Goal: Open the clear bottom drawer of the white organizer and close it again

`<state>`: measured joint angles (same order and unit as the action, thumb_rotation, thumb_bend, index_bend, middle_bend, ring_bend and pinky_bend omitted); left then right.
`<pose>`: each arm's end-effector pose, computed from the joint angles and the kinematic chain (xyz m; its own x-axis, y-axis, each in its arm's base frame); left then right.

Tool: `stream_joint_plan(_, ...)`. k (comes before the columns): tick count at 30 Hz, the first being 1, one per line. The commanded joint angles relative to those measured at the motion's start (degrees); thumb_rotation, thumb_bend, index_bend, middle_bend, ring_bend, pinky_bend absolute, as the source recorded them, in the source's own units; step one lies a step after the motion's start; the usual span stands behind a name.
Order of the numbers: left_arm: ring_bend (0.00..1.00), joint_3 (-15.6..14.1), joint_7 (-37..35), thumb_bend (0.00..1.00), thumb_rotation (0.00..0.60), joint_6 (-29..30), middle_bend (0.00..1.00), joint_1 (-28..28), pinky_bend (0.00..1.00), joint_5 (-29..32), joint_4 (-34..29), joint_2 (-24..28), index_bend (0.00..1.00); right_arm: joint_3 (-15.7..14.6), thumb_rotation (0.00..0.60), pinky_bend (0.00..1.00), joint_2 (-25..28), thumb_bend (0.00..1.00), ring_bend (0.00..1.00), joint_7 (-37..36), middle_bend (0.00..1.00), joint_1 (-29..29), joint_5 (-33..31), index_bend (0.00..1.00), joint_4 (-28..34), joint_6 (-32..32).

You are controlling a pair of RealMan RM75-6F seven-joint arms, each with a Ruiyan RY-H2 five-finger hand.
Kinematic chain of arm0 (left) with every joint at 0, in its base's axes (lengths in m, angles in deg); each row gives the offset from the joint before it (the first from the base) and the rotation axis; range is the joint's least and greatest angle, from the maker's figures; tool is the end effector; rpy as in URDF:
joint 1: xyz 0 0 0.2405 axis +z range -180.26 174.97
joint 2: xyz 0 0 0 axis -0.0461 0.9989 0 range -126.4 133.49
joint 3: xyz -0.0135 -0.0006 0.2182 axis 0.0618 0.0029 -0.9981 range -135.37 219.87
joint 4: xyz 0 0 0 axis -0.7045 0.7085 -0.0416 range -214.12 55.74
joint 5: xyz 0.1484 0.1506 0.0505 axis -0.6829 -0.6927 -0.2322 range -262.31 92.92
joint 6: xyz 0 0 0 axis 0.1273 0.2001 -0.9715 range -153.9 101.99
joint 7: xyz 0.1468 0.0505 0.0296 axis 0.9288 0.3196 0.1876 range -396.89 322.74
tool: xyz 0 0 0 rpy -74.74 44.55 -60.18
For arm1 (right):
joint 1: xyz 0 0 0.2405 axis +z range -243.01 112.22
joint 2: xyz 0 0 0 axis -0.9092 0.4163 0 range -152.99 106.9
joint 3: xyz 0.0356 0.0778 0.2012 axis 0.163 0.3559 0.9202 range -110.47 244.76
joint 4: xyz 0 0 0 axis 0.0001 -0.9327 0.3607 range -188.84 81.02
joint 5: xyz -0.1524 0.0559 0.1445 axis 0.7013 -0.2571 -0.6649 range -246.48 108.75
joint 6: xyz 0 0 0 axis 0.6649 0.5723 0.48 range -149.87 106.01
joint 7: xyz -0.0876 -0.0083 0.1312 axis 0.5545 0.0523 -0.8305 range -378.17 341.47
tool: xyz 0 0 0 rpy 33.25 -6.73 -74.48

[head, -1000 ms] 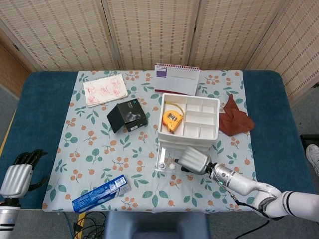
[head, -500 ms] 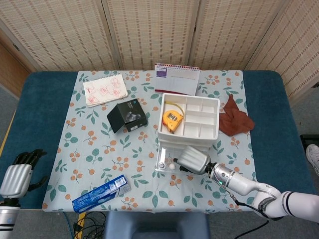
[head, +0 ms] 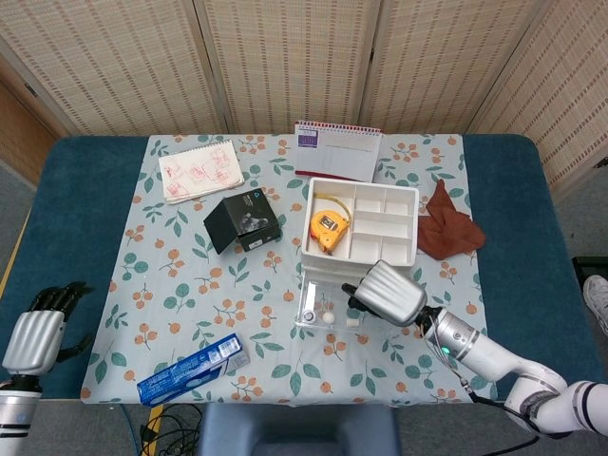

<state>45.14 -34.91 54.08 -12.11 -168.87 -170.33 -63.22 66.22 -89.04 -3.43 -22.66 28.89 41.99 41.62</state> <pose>-0.2727 0.2149 0.1134 0.4072 0.0599 0.9114 0.9130 -0.0552 -0.4043 -0.1077 -0.2840 0.0480 0.6897 0.0843 0.7191 -0.4392 -0.7409 0.5081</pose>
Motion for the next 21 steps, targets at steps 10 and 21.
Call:
stream_joint_plan(10, 0.2, 0.1, 0.4, 0.24, 0.6, 0.1, 0.19, -0.8, 0.15, -1.2, -0.8, -0.1, 0.22, -5.0, 0.6, 1.0, 2.9, 0.45, 1.0, 0.8, 0.95, -14.9, -1.1, 0.58, -4.2, 11.6)
stream_joint_plan(21, 0.2, -0.1, 1.0, 0.24, 0.6, 1.0, 0.19, -0.3, 0.15, -1.3, -1.6, 0.1, 0.22, -5.9, 0.6, 1.0, -6.1, 0.45, 1.0, -4.6, 0.95, -17.2, -3.3, 0.58, -14.4, 6.2)
